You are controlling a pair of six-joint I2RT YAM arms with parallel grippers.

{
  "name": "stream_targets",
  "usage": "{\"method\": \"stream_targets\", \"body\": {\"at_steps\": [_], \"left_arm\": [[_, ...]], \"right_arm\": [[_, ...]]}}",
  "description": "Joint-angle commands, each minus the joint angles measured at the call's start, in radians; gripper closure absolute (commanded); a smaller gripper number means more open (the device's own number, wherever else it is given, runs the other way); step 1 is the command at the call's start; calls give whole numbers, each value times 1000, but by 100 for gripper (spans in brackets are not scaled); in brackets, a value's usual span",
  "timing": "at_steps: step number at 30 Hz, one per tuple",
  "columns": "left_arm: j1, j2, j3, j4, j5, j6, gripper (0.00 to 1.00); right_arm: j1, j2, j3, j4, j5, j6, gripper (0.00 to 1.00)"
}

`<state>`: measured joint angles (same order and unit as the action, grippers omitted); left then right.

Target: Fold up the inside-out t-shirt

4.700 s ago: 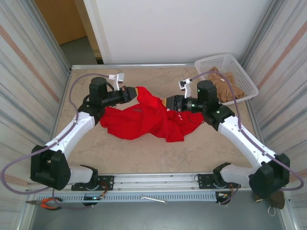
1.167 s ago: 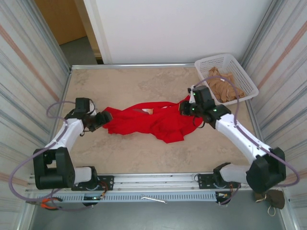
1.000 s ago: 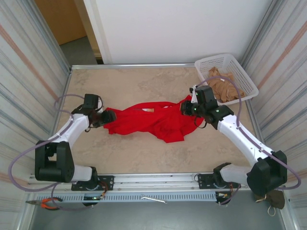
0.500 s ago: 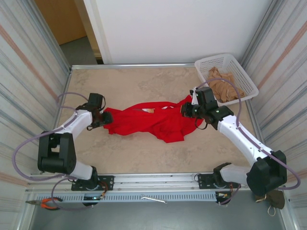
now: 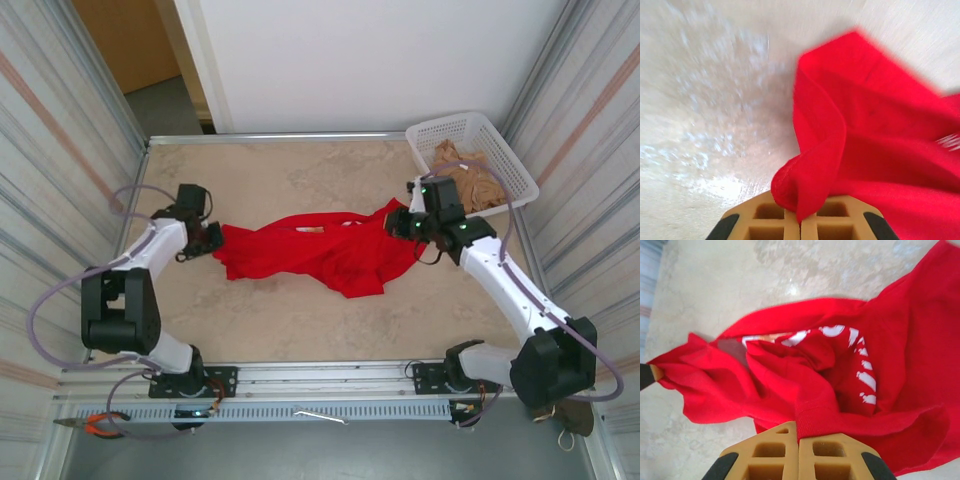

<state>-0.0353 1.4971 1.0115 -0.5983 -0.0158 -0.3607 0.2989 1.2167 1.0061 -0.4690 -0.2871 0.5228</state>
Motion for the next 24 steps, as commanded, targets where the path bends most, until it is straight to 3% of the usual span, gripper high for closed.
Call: {"method": "stream_targets", "body": {"at_steps": [1, 6, 10, 14, 24], "left_arm": [[77, -110, 200, -45, 127, 20, 100], [193, -166, 514, -29, 395, -99, 100], [207, -164, 672, 6, 502, -182, 100], [207, -170, 677, 60, 560, -239, 100], [229, -263, 629, 61, 567, -232, 100]], "right_arm": [[-146, 11, 207, -15, -134, 3, 100], [-384, 50, 569, -53, -318, 82, 100], [-431, 63, 707, -50, -390, 143, 100], [-431, 31, 683, -30, -410, 167, 100], [-478, -51, 700, -33, -445, 184, 100]]}}
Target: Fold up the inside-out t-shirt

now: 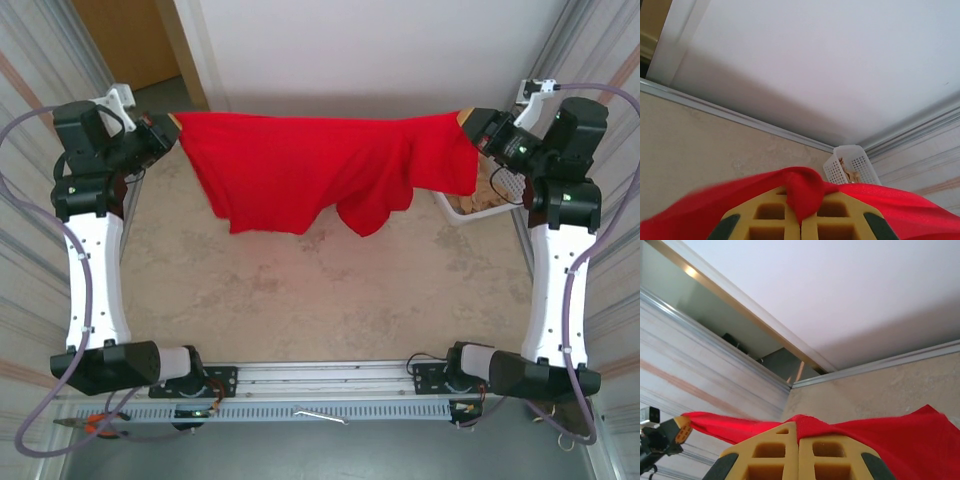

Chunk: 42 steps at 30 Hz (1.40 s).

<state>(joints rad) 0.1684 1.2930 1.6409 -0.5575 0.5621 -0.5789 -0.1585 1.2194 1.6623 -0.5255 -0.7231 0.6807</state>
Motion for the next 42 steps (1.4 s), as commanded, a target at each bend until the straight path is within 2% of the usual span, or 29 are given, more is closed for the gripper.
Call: {"method": "stream_targets", "body": {"at_steps": [1, 9, 13, 17, 22, 30, 36, 37, 38, 39, 41, 42], "left_arm": [[25, -67, -6, 20, -6, -16, 100], [23, -181, -105, 90, 48, -106, 100], [19, -221, -70, 81, 38, -132, 100], [16, -185, -20, 53, 23, -126, 100], [15, -48, -71, 81, 11, -81, 100], [12, 339, -68, 164, -18, 33, 99], [-3, 674, 157, 140, -63, 78, 97], [-7, 711, 189, 146, -64, 66, 92], [-6, 738, 213, 163, -51, 51, 85], [-6, 753, 230, 175, -39, 40, 76], [-7, 753, 249, 186, -27, 23, 52], [-10, 739, 243, 190, -26, 24, 46]], "right_arm": [[-21, -60, 50, 25, -13, 32, 100], [-21, -123, 82, 48, -43, 77, 100], [-21, -124, 164, 41, -47, 89, 100], [-20, -73, 262, 46, -50, 115, 100], [28, 69, 220, 60, -12, 57, 100], [194, 449, 204, 24, 149, -138, 100], [260, 817, 521, -27, 211, -202, 100], [270, 876, 593, -51, 210, -224, 92], [280, 929, 668, -92, 214, -244, 72], [288, 962, 729, -135, 222, -257, 56], [296, 981, 796, -205, 225, -267, 42], [301, 960, 781, -221, 222, -266, 40]]}}
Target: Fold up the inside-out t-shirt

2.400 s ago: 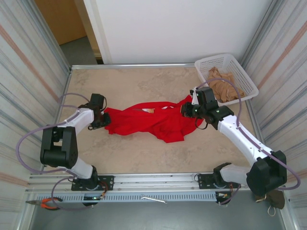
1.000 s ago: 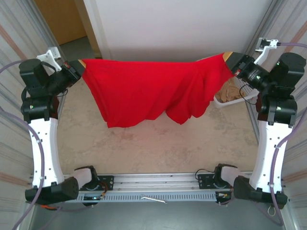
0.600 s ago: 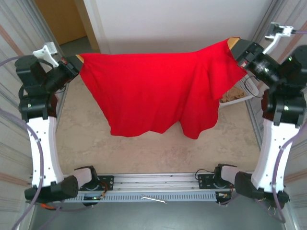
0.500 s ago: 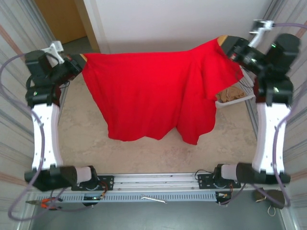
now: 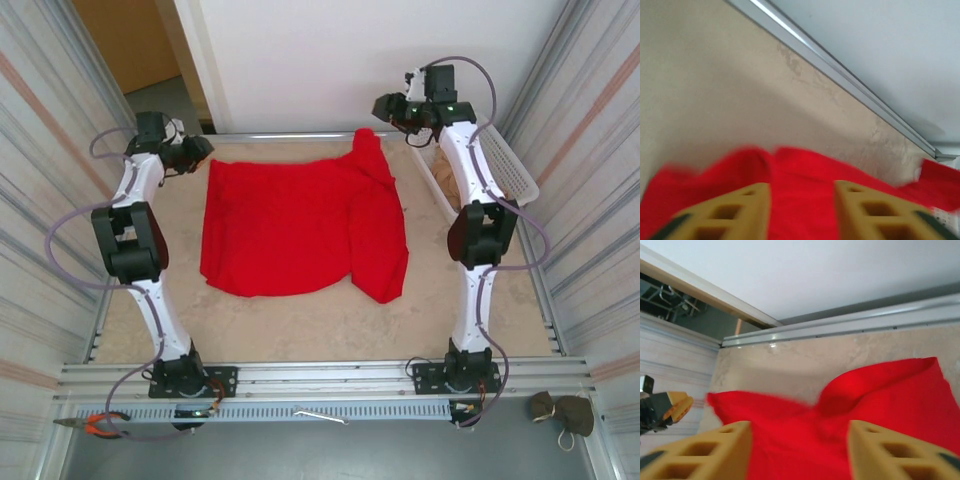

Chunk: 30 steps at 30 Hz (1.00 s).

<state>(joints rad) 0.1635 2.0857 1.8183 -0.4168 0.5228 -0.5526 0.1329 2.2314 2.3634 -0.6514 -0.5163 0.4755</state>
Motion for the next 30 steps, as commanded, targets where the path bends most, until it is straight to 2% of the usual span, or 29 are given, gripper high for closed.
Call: {"method": "stream_targets", "body": {"at_steps": [1, 4, 6, 10, 13, 16, 19, 23, 24, 27, 30], "left_arm": [[-7, -77, 51, 55, 13, -2, 41], [-19, -173, -29, 43, 10, 20, 29], [-28, -264, -143, 40, 14, 30, 28], [-61, -510, -445, -18, -54, 62, 27], [-90, -699, -687, -58, -108, 26, 26], [-133, -887, -936, -42, -166, -50, 25], [-163, -1048, -1105, -84, -238, -113, 25], [-168, -1212, -1284, -79, -320, -200, 25], [-167, -1229, -1306, -76, -333, -205, 19], [-165, -1189, -1313, -53, -330, -183, 17], [-165, -1081, -1279, -32, -329, -143, 17]], "right_arm": [[19, -94, 27, -91, 19, -62, 39], [65, -286, -258, -2, 55, -67, 39], [92, -424, -488, 66, 71, -46, 39], [140, -708, -970, 190, 125, 22, 39], [181, -880, -1252, 218, 184, 59, 37], [237, -1008, -1459, 216, 242, 94, 36], [320, -1101, -1591, 196, 323, 130, 32], [413, -1144, -1691, 200, 409, 176, 29], [431, -1140, -1707, 208, 426, 188, 29], [466, -1109, -1729, 232, 449, 212, 28], [481, -1061, -1732, 265, 462, 219, 28]]}}
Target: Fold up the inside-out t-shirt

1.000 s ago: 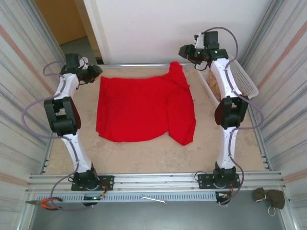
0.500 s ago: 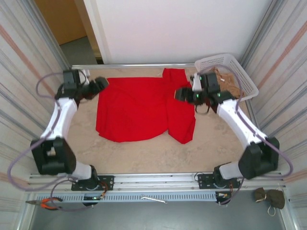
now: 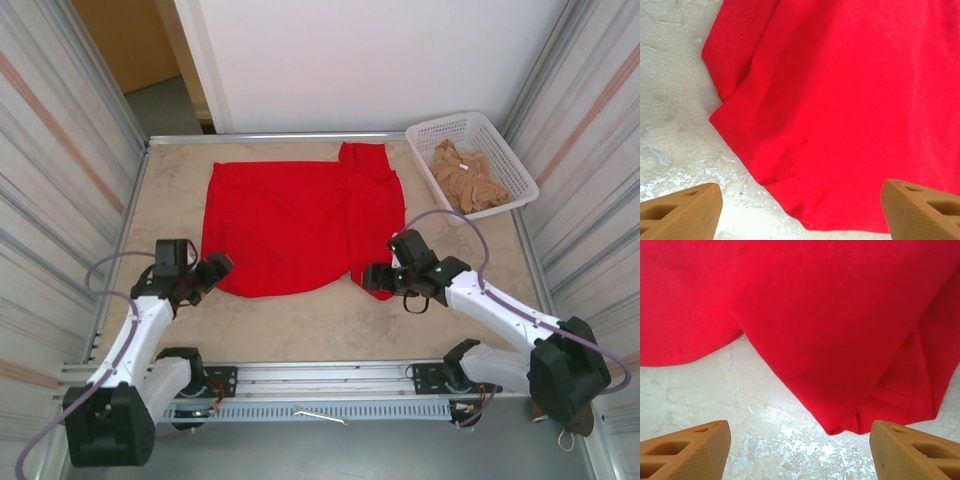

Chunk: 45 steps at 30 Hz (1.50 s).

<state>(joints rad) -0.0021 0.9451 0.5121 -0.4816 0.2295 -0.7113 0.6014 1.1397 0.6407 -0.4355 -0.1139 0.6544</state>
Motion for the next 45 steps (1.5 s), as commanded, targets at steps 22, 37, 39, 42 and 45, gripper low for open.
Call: {"method": "stream_targets", "body": {"at_steps": [22, 37, 39, 42, 45], "left_arm": [[61, 312, 71, 195, 62, 144, 100], [160, 105, 263, 29, 209, 130, 100], [159, 215, 306, 76, 217, 127, 100], [160, 405, 396, 130, 223, 131, 100], [160, 559, 500, 152, 228, 155, 62]], "right_arm": [[-48, 143, 14, 96, 0, 23, 100], [-376, -143, 229, -154, -288, -5, 100], [-431, -13, 277, -90, -332, -11, 100], [-485, 195, 380, -8, -385, -34, 91], [-492, 319, 463, 6, -380, -82, 45]]}}
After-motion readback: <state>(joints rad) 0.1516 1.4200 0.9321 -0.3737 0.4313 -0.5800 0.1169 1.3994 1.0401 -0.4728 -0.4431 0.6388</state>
